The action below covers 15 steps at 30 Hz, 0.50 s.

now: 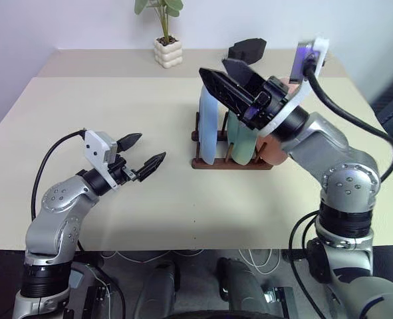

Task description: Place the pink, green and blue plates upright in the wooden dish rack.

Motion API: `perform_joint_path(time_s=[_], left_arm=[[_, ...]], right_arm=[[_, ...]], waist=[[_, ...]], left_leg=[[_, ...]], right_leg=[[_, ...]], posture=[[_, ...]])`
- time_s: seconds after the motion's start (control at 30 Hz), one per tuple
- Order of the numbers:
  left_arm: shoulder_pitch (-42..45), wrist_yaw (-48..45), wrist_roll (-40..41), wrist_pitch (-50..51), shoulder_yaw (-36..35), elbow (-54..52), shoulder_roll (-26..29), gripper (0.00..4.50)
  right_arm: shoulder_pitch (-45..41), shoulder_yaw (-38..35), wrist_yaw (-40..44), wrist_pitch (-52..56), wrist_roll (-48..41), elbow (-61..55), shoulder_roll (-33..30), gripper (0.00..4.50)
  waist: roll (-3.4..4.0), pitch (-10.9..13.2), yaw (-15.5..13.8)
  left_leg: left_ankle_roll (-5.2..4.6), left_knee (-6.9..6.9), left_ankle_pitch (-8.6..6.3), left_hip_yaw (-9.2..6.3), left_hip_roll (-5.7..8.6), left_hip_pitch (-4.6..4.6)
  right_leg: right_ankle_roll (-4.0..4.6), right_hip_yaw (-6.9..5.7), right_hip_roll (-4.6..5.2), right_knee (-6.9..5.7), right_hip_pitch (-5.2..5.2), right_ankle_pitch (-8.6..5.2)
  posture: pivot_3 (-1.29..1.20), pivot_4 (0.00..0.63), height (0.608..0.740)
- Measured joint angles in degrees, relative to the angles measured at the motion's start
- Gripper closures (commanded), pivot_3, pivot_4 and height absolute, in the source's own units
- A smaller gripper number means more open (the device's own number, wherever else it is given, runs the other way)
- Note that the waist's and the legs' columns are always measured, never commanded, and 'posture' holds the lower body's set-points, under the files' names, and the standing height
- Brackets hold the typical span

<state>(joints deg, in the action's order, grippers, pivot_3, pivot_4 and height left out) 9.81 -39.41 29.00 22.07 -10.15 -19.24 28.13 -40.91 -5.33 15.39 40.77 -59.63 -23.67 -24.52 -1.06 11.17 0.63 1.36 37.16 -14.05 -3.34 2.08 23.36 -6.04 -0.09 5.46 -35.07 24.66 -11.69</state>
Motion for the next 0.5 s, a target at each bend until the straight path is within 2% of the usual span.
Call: perform_joint_path(time_s=[0.1,0.3,0.4,0.5], left_arm=[[0.56,-0.27,0.00,0.03,0.38,0.19,0.05,0.00],[3.03,0.68,-2.09,-1.02,0.62,3.47,0.31,0.00],[4.31,1.87,-4.66,-3.78,0.40,7.36,0.46,0.00],[4.42,3.02,-7.13,-6.43,-0.17,11.69,0.97,0.00]], right_arm=[[-0.61,-1.78,5.97,-4.16,6.34,0.64,-7.78,0.03],[3.24,-13.55,13.08,-11.20,15.15,10.72,-19.75,0.03],[8.68,-18.46,15.75,-14.88,19.20,18.02,-22.64,0.03],[13.52,-21.47,17.92,-18.04,22.60,25.40,-22.86,0.03]], waist=[[-0.02,0.01,-0.23],[-0.03,0.01,-0.11],[-0.04,0.00,-0.13],[0.03,0.02,0.17]], left_leg=[[-0.01,0.01,-0.01,0.00,0.02,0.02],[-0.05,-0.02,-0.03,0.04,0.01,0.01],[-0.06,0.00,-0.03,0.08,0.02,0.00],[-0.07,-0.02,-0.04,0.17,0.00,-0.04]], right_leg=[[0.00,-0.04,0.01,0.08,-0.04,-0.02],[-0.01,-0.05,0.01,0.13,-0.08,-0.02],[-0.01,-0.04,0.01,0.13,-0.10,-0.02],[-0.01,0.00,0.01,0.12,-0.10,-0.02]], posture=[[0.00,0.150,0.735],[0.00,0.150,0.735],[0.00,0.150,0.735],[0.00,0.150,0.735]])
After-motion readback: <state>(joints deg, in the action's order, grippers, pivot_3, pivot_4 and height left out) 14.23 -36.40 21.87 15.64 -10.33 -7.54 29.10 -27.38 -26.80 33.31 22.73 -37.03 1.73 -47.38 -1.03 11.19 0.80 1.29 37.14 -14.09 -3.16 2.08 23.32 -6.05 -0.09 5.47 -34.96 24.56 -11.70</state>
